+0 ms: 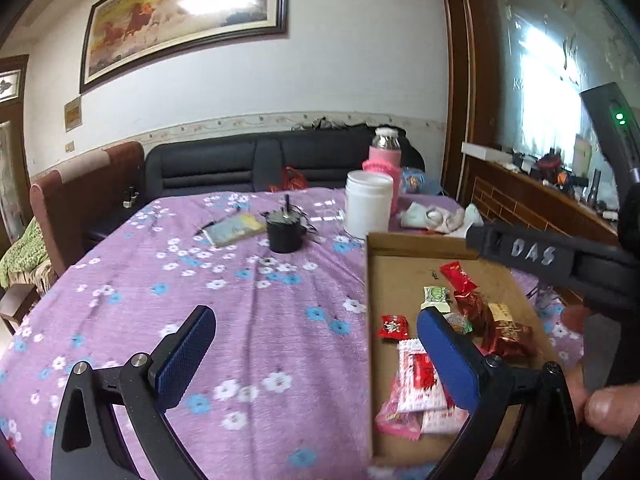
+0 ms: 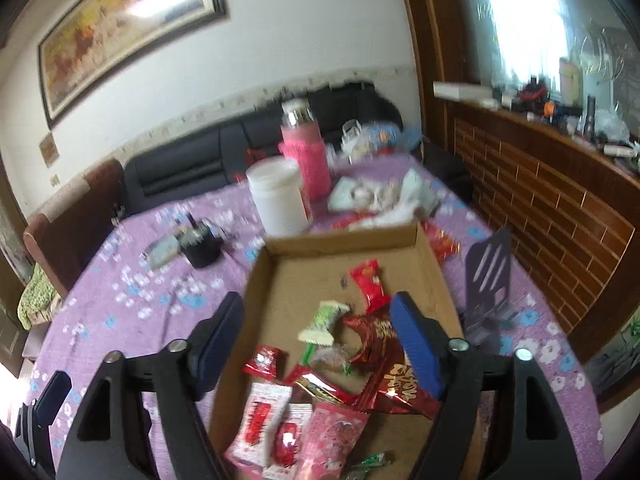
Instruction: Organize snacks
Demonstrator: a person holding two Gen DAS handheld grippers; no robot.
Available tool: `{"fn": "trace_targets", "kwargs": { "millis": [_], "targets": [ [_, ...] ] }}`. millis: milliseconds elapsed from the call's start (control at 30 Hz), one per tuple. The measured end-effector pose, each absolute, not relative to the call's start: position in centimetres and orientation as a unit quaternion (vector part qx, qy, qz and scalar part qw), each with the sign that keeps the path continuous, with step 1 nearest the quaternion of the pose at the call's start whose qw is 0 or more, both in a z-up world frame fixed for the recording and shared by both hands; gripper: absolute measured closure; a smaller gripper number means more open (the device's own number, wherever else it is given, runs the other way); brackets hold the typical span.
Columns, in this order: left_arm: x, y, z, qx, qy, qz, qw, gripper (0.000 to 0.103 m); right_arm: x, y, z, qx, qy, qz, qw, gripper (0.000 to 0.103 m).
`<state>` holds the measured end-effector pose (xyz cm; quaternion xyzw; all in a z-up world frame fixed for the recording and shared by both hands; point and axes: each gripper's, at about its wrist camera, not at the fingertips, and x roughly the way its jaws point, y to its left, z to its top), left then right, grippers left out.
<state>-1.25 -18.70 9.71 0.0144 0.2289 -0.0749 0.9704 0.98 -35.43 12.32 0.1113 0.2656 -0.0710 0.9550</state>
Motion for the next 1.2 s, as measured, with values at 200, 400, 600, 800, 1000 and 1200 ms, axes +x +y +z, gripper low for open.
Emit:
{"fn": "trace_targets", "kwargs": {
  "millis": [200,400,600,800,1000,1200],
  "targets": [
    [-5.9,-16.7,9.6,0.115,0.222,-0.039,0.967,0.001,-5.8,-32.9,13.0,0.075,0.234,-0.064,0.967,0.012],
    [-10.9,-13.5,7.6,0.114,0.234,-0.051,0.964,0.001,-13.4,-31.1,10.7,0.039,0.22,-0.086,0.971,0.002],
    [-10.8,-11.8,5.4,0.088,0.251,-0.044,0.963,0.001,-17.2,-31.4,7.4,0.069,0.235,-0.104,0.964,0.002],
    [-10.7,-11.8,4.9,0.073,0.276,-0.078,0.955,0.001,-18.0,-30.7,6.2,0.063,0.22,-0.126,0.965,0.002],
    [-10.3,-12.1,4.5,0.081,0.291,-0.072,0.95,0.001,-17.0,-30.1,5.3,0.061,0.234,-0.124,0.962,0.002],
    [-10.2,-12.2,4.4,0.087,0.296,-0.076,0.948,0.001,-16.1,-30.3,4.9,0.062,0.256,-0.131,0.956,0.002]
  ]
}}
